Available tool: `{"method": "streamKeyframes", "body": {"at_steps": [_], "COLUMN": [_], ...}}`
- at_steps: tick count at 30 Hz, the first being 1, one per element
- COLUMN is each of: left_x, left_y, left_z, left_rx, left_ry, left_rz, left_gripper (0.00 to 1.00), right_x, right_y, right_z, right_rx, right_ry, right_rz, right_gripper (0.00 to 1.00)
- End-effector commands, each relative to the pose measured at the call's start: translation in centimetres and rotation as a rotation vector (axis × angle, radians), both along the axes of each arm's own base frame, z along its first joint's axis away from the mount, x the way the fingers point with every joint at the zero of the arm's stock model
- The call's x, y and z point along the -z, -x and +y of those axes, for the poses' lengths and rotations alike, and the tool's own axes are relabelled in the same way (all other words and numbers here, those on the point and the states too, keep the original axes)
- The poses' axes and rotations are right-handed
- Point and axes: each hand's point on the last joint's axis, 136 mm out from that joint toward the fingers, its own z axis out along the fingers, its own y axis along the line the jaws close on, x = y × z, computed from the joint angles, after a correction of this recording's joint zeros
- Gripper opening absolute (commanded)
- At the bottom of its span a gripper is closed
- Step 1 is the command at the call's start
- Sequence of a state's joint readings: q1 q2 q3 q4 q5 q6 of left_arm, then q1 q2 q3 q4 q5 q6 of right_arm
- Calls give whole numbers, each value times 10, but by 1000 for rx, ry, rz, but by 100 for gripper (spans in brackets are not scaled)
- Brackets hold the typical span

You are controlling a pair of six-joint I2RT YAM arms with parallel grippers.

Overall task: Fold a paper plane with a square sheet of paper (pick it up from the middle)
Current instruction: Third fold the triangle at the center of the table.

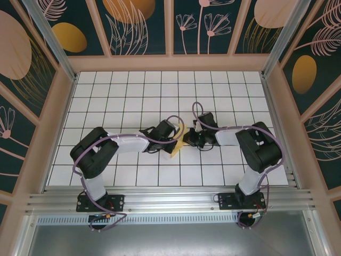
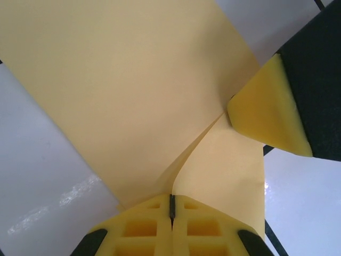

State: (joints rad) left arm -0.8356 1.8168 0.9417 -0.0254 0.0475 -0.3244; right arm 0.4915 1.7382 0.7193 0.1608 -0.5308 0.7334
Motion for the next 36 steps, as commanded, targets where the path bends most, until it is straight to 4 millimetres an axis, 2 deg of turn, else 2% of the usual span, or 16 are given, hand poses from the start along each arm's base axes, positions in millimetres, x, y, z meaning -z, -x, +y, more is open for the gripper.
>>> {"method": "streamKeyframes", "body": {"at_steps": [1, 6, 9, 15, 21, 23, 26, 29, 32, 36], "left_x": [20, 20, 19, 19, 18, 20, 20, 21, 22, 24], "left_y": [9, 8, 8, 7, 8, 8, 8, 7, 8, 9], "left_z": [11, 11, 11, 11, 11, 12, 13, 14, 13, 13], "left_rx": [17, 16, 16, 12, 15, 12, 11, 0, 1, 4], "left_ry": [-56, -56, -56, -56, -57, -61, -63, -66, -62, -67], "left_rz": [46, 45, 44, 43, 43, 45, 45, 44, 49, 52], "left_gripper": [1, 1, 1, 1, 1, 1, 1, 0, 0, 0], "right_x": [14, -22, -31, -9, 25, 24, 2, -28, -44, -48], "right_y": [0, -15, -23, -22, -12, -13, -21, -25, -15, 9], "right_z": [-12, -5, -6, -8, -23, -24, -19, -14, -11, -3], "right_rx": [16, 12, 13, 19, 56, 52, 40, 34, 44, 65], "right_ry": [84, -4, -38, -23, 69, 71, 51, 9, -43, -137], "right_rz": [11, -58, -78, -25, 32, 30, -17, -73, -96, -81], "right_gripper": [7, 7, 8, 8, 7, 7, 7, 8, 8, 6]}}
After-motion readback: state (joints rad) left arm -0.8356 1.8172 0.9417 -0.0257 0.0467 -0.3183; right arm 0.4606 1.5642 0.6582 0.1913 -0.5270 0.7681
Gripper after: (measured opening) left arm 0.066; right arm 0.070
